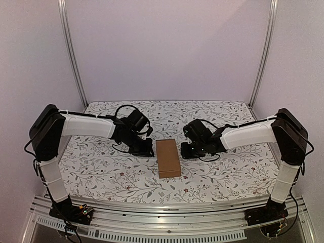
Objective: Fold the paper box
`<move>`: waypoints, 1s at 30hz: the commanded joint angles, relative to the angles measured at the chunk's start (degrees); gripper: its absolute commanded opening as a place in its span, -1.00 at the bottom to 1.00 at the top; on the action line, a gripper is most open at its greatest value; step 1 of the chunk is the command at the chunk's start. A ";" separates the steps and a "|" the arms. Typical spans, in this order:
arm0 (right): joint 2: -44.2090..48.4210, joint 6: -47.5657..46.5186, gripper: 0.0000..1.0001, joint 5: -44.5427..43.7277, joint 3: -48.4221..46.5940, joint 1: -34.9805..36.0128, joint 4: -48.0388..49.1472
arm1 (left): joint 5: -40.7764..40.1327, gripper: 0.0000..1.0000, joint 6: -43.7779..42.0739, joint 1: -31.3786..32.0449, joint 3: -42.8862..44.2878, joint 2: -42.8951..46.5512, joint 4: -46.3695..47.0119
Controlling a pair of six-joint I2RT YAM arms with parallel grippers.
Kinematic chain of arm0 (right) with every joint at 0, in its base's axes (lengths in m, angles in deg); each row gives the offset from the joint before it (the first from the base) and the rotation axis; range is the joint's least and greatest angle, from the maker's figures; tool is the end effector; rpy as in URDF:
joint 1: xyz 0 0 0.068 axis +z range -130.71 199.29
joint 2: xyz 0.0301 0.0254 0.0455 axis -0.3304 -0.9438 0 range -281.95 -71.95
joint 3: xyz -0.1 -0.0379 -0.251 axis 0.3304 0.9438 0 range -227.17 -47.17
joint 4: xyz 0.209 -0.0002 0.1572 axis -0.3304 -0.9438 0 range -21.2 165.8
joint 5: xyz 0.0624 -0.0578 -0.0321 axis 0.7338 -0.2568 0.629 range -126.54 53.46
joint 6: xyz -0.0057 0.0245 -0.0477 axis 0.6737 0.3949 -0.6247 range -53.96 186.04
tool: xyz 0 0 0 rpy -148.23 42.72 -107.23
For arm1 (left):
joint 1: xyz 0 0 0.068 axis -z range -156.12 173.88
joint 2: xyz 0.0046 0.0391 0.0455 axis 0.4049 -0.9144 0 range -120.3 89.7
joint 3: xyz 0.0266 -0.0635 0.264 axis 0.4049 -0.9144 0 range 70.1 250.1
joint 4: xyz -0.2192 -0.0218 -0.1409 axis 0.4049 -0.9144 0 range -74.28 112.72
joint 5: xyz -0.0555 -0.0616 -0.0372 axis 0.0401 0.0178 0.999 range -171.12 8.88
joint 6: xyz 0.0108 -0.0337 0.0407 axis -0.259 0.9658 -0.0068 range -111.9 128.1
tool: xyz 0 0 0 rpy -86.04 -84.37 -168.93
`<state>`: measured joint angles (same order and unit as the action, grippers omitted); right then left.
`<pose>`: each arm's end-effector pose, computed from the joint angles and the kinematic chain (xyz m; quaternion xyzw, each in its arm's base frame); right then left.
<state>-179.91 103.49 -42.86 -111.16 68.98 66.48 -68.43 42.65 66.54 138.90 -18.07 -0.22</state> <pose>0.2520 0.2910 0.1499 -0.0837 0.9441 0.1787 0.2639 0.2742 -0.2632 0.1615 0.0949 0.9598 -0.2343 0.1217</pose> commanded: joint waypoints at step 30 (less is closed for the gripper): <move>55.16 -11.71 0.98 -30.00 8.22 -0.74 -28.88 | -25.58 0.99 -12.03 -2.31 -8.01 58.06 -16.10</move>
<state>-128.68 92.30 -71.01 -105.23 68.59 40.47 -93.55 34.08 65.07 134.33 34.61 -15.50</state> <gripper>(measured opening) 0.988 0.992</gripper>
